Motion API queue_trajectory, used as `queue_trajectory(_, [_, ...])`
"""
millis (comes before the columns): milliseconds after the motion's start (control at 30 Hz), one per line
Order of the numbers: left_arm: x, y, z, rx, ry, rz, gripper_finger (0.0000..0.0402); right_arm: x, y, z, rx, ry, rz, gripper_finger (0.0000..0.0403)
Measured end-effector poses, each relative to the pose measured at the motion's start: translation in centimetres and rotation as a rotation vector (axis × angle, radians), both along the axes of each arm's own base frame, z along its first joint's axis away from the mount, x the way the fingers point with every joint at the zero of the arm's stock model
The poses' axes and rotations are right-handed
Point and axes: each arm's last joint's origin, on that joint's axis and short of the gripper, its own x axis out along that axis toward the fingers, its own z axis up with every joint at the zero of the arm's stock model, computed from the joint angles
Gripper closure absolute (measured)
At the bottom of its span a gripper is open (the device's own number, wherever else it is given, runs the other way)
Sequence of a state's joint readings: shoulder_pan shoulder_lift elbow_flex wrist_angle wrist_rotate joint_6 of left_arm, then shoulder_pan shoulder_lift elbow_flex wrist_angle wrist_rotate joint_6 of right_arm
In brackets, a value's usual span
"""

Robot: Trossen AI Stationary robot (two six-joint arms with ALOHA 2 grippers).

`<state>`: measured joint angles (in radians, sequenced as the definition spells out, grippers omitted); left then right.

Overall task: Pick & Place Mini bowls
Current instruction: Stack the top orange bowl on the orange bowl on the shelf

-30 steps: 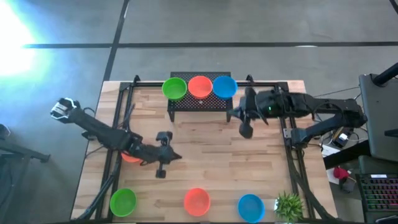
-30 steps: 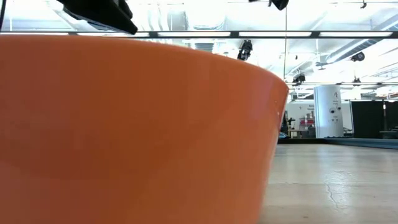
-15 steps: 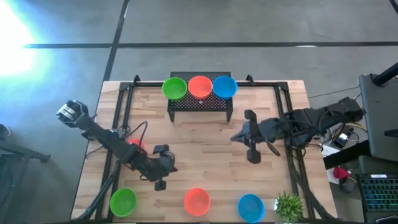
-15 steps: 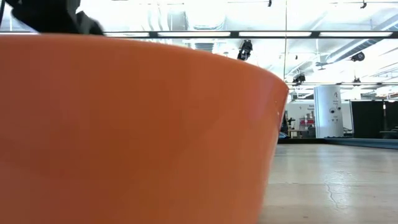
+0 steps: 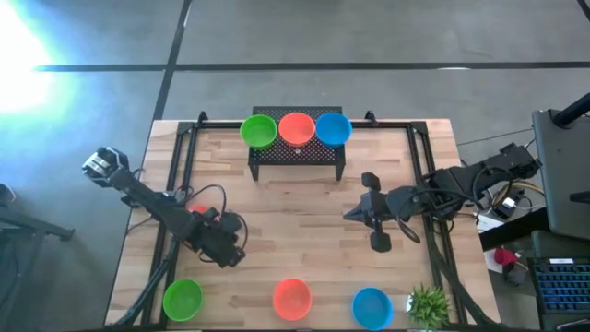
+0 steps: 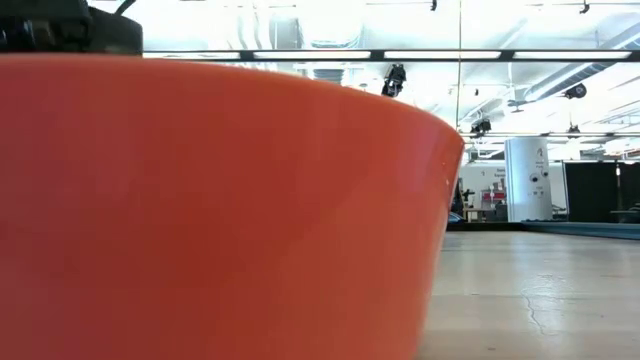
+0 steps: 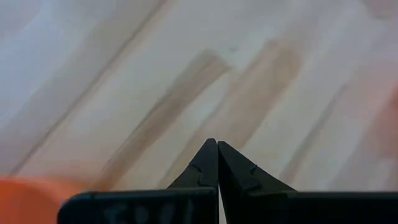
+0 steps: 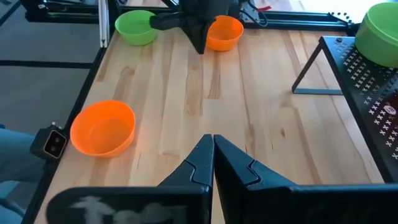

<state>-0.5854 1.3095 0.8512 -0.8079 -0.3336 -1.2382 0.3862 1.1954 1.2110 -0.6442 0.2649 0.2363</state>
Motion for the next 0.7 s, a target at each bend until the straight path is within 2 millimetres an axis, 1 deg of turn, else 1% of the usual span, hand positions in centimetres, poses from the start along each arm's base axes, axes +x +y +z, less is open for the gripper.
queue_trajectory(300, [-1.0, 0.7, -0.2, 0.026, 0.084, 0.102, 0.0402, 0.0, 0.0, -0.1, -0.002, 0.002, 0.002, 0.0394])
queue_trajectory(533, [-1.9, 1.3, -0.4, 0.041, 0.146, 0.252, 0.0401, 0.0, 0.0, -0.1, -0.002, 0.003, 0.004, 0.0394])
queue_trajectory(700, [-2.3, 1.6, -0.5, 0.053, 0.176, 0.321, 0.0384, 0.0, 0.0, -0.1, -0.002, 0.003, 0.004, 0.0394])
